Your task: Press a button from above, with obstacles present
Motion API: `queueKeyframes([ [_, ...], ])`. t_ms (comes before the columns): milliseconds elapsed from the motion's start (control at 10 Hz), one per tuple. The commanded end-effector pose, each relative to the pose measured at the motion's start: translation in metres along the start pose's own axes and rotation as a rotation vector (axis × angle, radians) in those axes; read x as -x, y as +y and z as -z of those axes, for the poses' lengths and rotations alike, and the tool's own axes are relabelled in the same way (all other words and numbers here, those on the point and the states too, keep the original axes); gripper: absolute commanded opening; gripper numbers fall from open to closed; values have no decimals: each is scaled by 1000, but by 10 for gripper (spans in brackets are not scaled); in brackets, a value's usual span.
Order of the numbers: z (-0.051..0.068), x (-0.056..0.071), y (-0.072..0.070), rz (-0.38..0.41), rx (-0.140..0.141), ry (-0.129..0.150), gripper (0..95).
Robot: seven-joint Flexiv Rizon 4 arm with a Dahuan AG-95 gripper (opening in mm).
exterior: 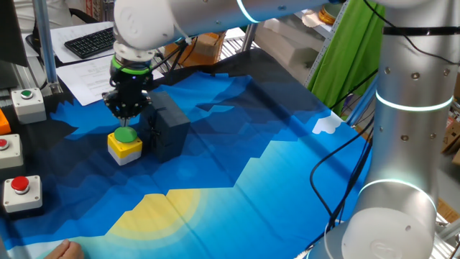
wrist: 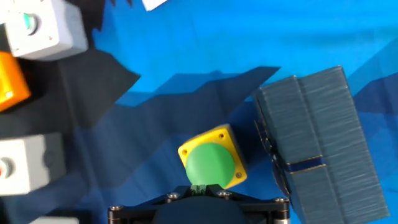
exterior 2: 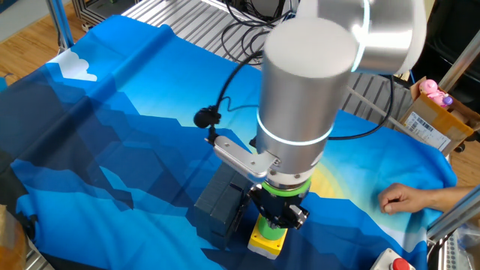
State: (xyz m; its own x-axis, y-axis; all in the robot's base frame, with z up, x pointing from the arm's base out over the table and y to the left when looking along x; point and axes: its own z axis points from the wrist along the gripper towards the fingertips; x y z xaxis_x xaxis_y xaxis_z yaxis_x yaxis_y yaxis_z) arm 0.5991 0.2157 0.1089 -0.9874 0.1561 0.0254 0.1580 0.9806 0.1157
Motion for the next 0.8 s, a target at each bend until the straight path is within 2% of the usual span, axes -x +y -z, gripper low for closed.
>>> queueKeyframes([
  [100, -6, 1, 2, 1, -5, -7, 0],
  [500, -23, 2, 1, 4, -8, -11, 0],
  [800, -26, 2, 1, 3, -9, -5, 0],
])
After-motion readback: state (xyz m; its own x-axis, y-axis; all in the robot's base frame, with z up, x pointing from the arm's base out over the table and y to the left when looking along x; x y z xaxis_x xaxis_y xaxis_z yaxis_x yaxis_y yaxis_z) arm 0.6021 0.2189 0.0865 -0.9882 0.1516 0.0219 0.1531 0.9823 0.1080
